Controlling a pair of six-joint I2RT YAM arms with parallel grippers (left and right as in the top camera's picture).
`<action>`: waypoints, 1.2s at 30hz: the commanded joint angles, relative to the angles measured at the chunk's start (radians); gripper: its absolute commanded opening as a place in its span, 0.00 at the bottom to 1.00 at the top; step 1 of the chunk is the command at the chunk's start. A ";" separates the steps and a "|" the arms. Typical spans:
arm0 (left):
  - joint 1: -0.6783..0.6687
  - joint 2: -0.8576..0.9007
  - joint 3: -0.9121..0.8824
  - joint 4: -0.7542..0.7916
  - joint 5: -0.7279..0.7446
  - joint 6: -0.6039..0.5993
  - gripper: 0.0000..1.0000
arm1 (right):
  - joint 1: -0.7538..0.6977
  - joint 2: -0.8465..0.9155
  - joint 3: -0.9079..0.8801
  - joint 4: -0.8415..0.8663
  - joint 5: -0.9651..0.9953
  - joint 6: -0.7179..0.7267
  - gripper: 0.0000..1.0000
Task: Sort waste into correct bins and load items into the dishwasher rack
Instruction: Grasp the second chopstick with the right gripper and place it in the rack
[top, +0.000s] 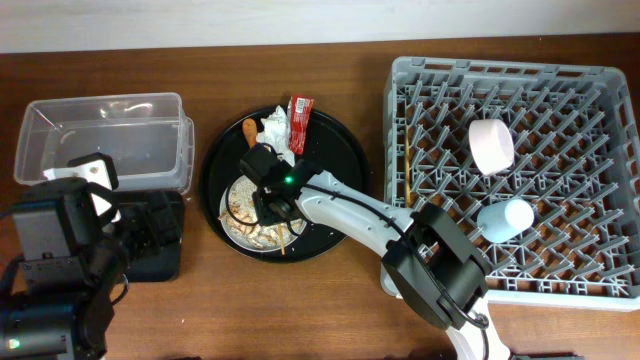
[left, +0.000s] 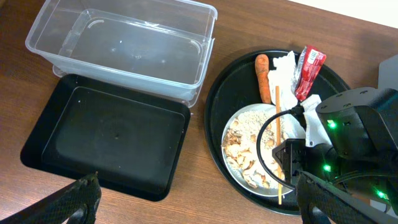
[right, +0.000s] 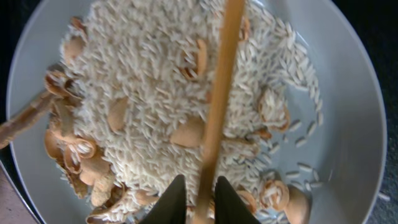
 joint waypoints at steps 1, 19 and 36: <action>0.002 -0.003 0.008 0.002 -0.010 -0.012 0.99 | 0.006 0.003 -0.028 -0.003 -0.008 0.028 0.14; 0.002 -0.003 0.008 0.002 -0.010 -0.012 0.99 | -0.531 -0.415 -0.039 -0.398 0.110 -0.133 0.04; 0.002 -0.003 0.008 0.002 -0.010 -0.012 0.99 | -0.145 -0.880 -0.140 -0.362 0.108 -0.249 0.98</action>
